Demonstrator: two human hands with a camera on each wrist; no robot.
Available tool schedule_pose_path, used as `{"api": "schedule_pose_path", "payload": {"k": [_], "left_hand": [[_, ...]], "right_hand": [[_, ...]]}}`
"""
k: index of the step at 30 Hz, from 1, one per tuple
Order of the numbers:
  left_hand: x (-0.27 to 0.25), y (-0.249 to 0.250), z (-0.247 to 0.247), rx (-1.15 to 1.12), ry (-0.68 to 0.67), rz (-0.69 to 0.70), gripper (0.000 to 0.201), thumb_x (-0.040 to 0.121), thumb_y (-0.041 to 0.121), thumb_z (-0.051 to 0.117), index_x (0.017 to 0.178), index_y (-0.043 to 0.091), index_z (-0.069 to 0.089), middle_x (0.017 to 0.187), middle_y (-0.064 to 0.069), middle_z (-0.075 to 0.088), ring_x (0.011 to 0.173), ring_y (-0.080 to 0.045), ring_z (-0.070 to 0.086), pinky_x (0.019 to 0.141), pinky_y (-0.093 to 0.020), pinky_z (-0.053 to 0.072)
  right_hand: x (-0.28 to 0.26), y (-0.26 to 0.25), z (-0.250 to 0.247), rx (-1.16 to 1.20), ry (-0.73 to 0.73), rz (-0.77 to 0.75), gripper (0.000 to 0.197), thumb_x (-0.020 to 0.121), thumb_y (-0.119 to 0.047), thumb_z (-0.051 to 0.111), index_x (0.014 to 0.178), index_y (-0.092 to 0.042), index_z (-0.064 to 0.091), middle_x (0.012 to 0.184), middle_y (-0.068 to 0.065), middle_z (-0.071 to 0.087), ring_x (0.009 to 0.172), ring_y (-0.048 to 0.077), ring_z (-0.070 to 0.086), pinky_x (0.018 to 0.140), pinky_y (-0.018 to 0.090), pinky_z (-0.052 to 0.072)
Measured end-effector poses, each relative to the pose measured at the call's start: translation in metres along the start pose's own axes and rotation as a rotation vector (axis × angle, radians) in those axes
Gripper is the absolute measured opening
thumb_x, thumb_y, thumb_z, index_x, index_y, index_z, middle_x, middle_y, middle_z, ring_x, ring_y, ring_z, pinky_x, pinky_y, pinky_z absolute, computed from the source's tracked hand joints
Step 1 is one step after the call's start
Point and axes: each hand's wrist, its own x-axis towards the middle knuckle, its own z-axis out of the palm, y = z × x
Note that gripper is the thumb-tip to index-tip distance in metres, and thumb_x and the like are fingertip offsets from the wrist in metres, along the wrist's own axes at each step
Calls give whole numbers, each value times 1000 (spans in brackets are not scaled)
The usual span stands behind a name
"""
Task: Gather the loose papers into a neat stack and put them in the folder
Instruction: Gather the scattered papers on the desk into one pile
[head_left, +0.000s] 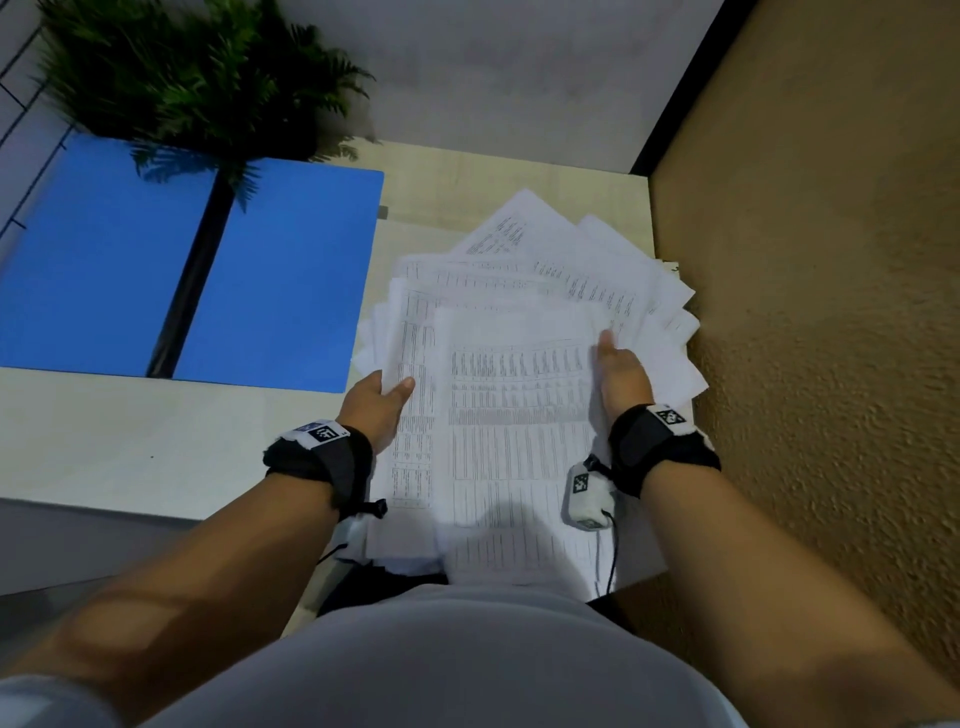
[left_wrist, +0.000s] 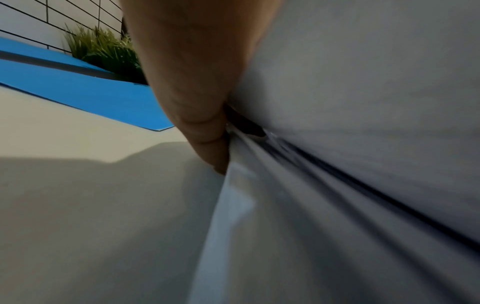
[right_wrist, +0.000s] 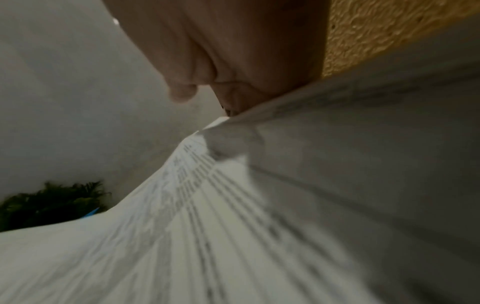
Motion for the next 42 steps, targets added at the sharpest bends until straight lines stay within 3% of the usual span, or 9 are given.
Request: {"api": "schedule_pose_path", "payload": {"k": [4,7,9,13,19,26,31,37,42], "left_hand": [[-7,11,6,40,-37,-73,58,105,43,34,149,5,32,149,-11,43,137,-28,41,110,-37,33],[-7,12,8,108,-36,-78,32,108,31,27,121,7,43,113,-10,45,107,-21,43,88,-31,31],[-7,13,8,134,-49,-98,27,108,29,26,114,7,41,105,-8,50,107,-22,44,87,-31,32],[-12,20,8,151,-83,-133,55,108,37,22,156,10,17,163,-9,22,150,-25,23,117,-32,18],[-23,26,5,-182,-223,-182,80,94,72,18,156,23,23,161,5,26,150,-16,22,120,-36,14],[-17,12,3,66,-164,-113,61,102,35,46,152,7,25,156,-7,35,141,-27,38,115,-39,33],[-21,12,8,-29,-168,-60,57,100,33,49,149,23,21,145,0,44,129,-25,48,109,-41,39],[-22,5,10,-89,-12,38,115,83,-6,70,155,38,-8,163,7,14,142,-15,30,115,-38,32],[-13,-1,-9,-73,53,-69,69,86,-1,71,145,9,38,127,1,51,118,-18,51,96,-31,41]], "right_hand": [[-14,29,15,-23,-95,-12,43,81,-21,73,115,-5,53,101,7,63,89,23,62,73,29,54],[-13,23,12,-96,35,-88,9,91,-5,59,100,-4,57,89,7,55,77,20,53,55,18,39],[-5,17,15,-6,82,-96,15,92,-6,59,106,-1,58,93,9,56,85,21,53,69,22,43],[0,13,37,37,1,-41,29,95,-16,56,120,0,55,105,11,59,99,26,56,88,32,45],[-9,18,54,-338,29,-135,24,98,-13,45,118,-2,50,120,13,51,107,27,55,86,32,44],[-20,22,43,-489,191,-177,52,90,-43,59,136,-22,45,143,7,30,128,29,35,103,46,36],[-20,26,36,51,188,-128,43,96,0,47,138,-9,41,129,-2,47,112,14,51,90,15,36],[-17,18,45,86,-36,-144,42,99,-15,47,140,-23,48,144,2,48,132,21,46,113,36,35],[8,27,11,-143,370,95,70,86,-43,63,144,-15,36,142,12,42,130,32,42,109,46,36]]}}
